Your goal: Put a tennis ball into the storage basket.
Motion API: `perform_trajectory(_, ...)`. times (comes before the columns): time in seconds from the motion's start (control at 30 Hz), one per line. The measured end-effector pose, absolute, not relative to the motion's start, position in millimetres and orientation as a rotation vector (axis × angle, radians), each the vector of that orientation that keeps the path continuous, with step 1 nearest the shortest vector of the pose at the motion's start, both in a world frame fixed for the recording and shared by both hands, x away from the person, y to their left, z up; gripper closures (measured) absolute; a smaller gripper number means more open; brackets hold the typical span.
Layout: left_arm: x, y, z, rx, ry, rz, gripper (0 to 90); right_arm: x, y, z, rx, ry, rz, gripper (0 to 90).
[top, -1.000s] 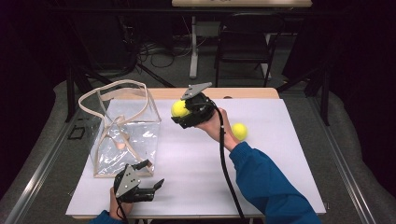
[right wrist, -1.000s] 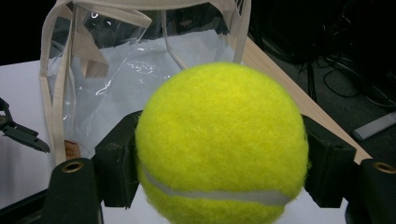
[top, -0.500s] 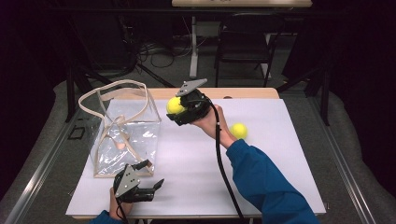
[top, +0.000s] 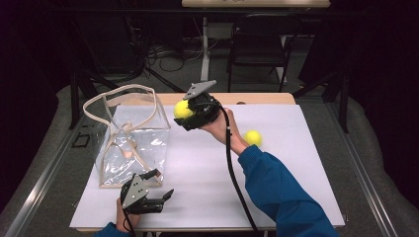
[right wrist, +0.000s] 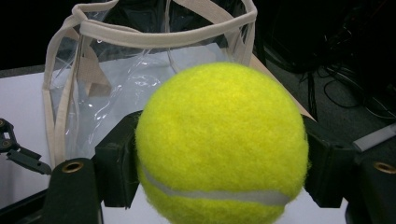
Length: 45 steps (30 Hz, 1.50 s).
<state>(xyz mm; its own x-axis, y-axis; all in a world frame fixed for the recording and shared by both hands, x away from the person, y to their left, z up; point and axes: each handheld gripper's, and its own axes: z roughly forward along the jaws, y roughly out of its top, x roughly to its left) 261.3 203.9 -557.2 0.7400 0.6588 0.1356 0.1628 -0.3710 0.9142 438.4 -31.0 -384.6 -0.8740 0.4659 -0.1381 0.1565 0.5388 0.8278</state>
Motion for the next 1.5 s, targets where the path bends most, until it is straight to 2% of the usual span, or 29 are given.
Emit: perform_trajectory(1.5,261,203,-558,1.908,0.627,0.591,15.9,446,-2,-346,0.460,2.405,1.316,26.0)
